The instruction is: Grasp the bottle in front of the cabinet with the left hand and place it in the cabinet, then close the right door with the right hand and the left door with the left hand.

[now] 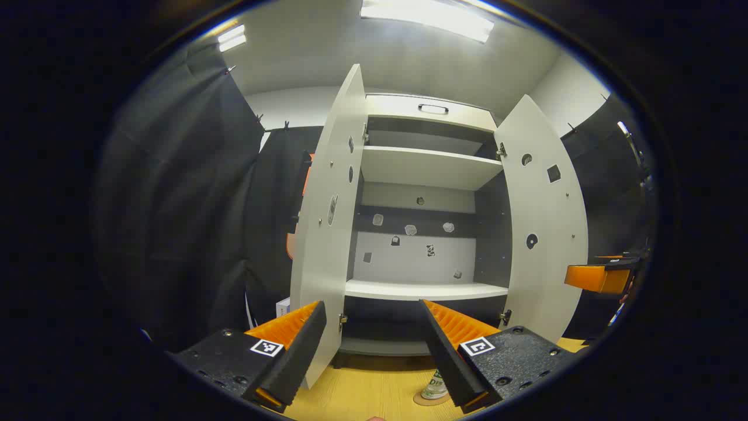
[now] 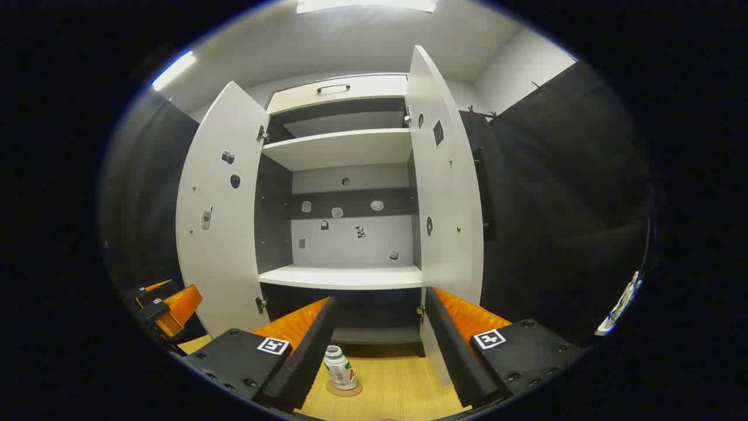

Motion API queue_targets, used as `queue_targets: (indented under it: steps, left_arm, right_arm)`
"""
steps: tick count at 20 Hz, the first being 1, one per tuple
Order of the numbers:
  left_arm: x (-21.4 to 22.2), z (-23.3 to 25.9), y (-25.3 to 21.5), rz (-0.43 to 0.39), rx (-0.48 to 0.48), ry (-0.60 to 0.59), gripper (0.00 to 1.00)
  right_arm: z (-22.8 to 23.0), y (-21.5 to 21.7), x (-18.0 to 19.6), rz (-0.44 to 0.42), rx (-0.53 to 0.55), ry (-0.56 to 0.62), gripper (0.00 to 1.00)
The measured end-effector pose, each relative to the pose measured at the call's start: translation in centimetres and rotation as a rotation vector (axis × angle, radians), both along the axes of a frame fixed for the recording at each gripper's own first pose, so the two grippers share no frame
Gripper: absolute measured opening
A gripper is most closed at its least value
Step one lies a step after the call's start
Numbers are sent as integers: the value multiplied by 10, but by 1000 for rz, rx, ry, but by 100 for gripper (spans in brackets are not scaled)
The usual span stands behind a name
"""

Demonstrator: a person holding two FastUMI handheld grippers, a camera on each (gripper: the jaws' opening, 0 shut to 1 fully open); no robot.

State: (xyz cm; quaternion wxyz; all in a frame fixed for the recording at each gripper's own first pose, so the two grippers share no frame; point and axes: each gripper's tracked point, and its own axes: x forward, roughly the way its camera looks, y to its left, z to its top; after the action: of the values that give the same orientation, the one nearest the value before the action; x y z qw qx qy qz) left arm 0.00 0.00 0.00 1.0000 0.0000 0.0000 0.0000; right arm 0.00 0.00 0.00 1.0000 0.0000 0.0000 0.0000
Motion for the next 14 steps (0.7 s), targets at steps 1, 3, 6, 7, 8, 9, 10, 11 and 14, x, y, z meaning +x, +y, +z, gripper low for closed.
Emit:
queue_targets:
  steps: [1, 3, 6, 7, 8, 9, 10, 11, 14]
  left_arm:
    - [1, -1, 0, -2, -3, 3, 95]
    - [1, -4, 1, -2, -7, 12, 95]
    - [0, -5, 5, 3, -4, 15, 95]
    - [0, -5, 7, 7, -2, 14, 95]
    - [0, -5, 9, 11, -1, 13, 95]
    - [1, -5, 10, 12, -1, 11, 95]
    - [1, -6, 11, 13, 0, 12, 95]
    - [1, -7, 12, 15, 1, 14, 95]
    - [2, -8, 13, 20, 1, 15, 95]
  right_arm:
    - [0, 0, 0, -2, 0, -1, 98]
    - [1, -1, 0, -9, 3, -3, 98]
    - [-1, 1, 2, -7, 9, 2, 98]
    - [-2, 3, 4, -4, 12, 7, 98]
    - [-3, 5, 6, 1, 15, 12, 98]
    - [-4, 6, 7, 4, 17, 15, 98]
    - [-5, 7, 7, 5, 18, 16, 98]
    - [-6, 8, 8, 7, 20, 19, 98]
    - [-8, 10, 11, 11, 21, 26, 98]
